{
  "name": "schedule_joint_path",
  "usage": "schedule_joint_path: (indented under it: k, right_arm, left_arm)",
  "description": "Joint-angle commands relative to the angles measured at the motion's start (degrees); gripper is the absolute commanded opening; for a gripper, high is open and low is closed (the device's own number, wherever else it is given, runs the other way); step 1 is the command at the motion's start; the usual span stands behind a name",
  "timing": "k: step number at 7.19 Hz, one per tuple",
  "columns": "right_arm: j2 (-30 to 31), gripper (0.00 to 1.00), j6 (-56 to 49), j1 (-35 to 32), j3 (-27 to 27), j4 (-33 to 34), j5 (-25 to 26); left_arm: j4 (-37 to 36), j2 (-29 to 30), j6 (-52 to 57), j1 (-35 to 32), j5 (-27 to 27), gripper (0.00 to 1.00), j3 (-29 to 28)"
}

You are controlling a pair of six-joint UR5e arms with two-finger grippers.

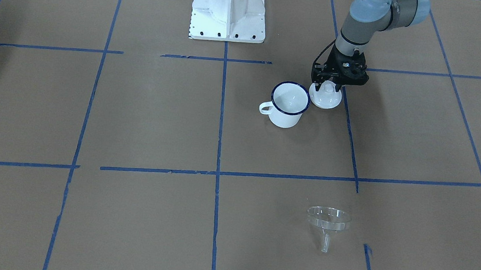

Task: Remove funnel from cup
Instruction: 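Move the left gripper to the white lid and grasp its knob, then lift the white lid and carry it over the mug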

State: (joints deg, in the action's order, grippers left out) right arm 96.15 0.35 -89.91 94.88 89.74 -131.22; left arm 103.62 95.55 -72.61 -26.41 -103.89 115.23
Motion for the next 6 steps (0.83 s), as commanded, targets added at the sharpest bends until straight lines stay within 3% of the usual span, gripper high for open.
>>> schedule_joint_path:
  k: [1, 4, 6]
  right_arm:
    - [0.0, 1.0, 0.0, 0.0, 0.05, 0.0, 0.0]
    - [0.0, 1.0, 0.0, 0.0, -0.04, 0.0, 0.0]
    - [0.0, 1.0, 0.0, 0.0, 0.05, 0.0, 0.0]
  left_arm:
    - [-0.09, 0.07, 0.1, -0.13, -0.09, 0.0, 0.16]
    - [-0.17, -0.63, 0.36, -1.27, -0.18, 0.0, 2.78]
    - [-0.26, -5.35, 5.6, -6.43, -0.44, 0.0, 9.88]
